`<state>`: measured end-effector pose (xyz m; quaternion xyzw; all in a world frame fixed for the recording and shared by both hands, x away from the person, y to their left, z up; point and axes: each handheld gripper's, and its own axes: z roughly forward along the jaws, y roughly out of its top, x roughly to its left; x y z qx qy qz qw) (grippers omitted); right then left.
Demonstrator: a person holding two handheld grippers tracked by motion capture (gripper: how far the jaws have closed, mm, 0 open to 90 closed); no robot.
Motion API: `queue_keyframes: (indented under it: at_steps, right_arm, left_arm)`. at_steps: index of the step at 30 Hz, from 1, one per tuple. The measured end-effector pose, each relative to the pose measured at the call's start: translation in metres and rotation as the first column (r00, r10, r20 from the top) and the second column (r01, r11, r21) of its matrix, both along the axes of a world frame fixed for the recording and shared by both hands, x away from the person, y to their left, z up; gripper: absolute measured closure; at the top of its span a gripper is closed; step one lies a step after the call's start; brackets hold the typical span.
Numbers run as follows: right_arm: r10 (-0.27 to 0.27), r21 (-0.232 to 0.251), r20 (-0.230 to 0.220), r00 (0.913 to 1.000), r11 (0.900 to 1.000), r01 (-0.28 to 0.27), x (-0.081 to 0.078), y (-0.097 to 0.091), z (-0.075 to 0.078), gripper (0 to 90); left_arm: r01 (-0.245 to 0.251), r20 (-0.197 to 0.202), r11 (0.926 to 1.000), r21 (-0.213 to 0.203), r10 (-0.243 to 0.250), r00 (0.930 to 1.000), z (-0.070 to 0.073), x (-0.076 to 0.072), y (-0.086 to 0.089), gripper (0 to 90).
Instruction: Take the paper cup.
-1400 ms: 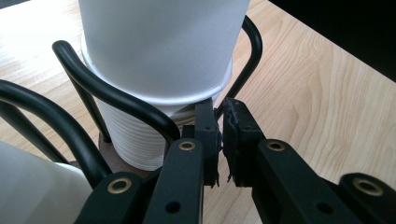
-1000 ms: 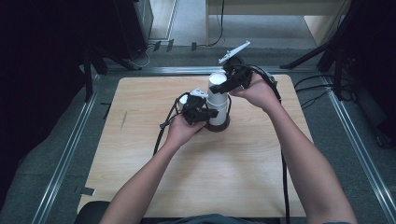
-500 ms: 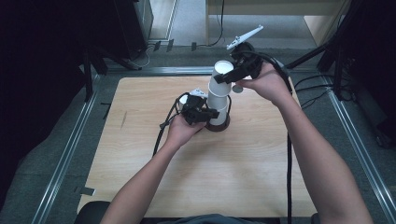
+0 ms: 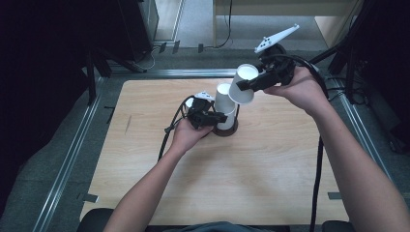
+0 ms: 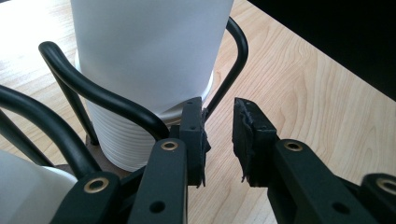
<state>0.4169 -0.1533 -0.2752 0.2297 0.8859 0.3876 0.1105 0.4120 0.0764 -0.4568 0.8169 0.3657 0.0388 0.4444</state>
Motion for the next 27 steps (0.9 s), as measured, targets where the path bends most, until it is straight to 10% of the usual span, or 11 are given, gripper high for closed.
queue_keyframes:
  at_steps: [27]
  right_arm:
    - [0.059,-0.018,-0.041,0.9975,0.9981,-0.059,-0.049,-0.028,-0.074,32.6]
  left_arm:
    - [0.06,0.069,0.9974,0.042,-0.062,0.9957,0.003,-0.015,0.0,59.6]
